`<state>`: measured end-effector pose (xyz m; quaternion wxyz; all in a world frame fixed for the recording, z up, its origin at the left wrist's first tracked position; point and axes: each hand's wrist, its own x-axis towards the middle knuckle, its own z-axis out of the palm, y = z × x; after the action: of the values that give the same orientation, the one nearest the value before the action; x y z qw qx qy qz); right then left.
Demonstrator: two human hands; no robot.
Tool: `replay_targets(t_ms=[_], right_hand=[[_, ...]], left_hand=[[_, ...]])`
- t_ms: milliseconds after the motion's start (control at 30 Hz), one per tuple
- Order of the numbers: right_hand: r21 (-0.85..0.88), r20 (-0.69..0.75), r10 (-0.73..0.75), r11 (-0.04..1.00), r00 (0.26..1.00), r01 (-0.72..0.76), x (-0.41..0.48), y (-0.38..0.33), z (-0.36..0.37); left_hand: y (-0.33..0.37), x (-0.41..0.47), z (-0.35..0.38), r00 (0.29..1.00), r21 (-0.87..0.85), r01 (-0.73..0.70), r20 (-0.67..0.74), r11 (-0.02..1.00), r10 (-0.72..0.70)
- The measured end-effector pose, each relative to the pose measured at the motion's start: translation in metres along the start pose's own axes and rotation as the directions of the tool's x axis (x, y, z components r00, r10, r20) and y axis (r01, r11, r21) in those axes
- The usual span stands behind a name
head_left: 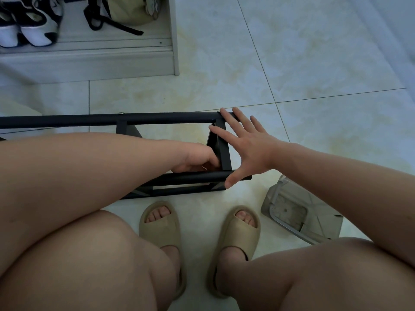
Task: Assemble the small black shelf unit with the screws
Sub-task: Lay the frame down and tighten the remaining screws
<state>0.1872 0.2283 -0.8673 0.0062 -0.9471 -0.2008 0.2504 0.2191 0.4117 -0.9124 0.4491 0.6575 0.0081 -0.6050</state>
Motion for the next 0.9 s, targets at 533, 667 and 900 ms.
replay_targets(t_ms=[533,667,900], right_hand=[[-0.001,-0.001,0.002,1.0,1.0,-0.002,-0.0002,-0.0002,-0.0002],[0.002,-0.002,0.003,1.0,1.0,-0.003,-0.0002,-0.0005,-0.0005],[-0.006,0.001,0.005,1.0,1.0,-0.005,-0.001,-0.001,-0.0016]], left_hand=[[0.0,0.0034,-0.001,0.999,0.015,-0.015,-0.042,1.0,0.015],[-0.0007,0.003,-0.0022,1.0,0.014,-0.015,-0.02,1.0,0.015],[-0.0011,0.0014,-0.0009,0.997,0.012,-0.067,-0.033,0.998,0.068]])
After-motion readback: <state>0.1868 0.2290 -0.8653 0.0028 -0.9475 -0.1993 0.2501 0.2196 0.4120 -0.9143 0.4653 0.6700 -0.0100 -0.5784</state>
